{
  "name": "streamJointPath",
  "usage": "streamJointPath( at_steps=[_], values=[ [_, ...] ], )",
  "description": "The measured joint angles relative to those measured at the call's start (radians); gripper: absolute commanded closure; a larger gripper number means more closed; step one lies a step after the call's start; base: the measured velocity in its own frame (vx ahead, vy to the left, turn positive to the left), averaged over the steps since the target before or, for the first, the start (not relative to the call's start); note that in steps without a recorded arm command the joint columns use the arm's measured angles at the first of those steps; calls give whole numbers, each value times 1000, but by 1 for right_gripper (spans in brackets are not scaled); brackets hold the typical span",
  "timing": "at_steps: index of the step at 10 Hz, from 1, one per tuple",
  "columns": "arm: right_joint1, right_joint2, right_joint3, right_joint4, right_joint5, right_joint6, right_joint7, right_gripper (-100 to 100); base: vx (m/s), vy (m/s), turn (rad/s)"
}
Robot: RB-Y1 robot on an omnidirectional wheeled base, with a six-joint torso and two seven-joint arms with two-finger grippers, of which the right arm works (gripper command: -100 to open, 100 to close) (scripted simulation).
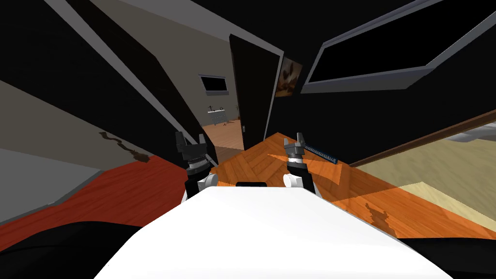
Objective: Push the door open
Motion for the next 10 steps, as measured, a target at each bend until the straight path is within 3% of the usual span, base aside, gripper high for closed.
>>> streamJointPath(
  at_steps=[3, 10],
  values=[
    [-37, -13, 0, 71, 9, -10, 3, -100, 130, -2, 72],
    [-84, -39, 7, 218, 27, -53, 6, -100, 96, -4, 58]
  ],
)
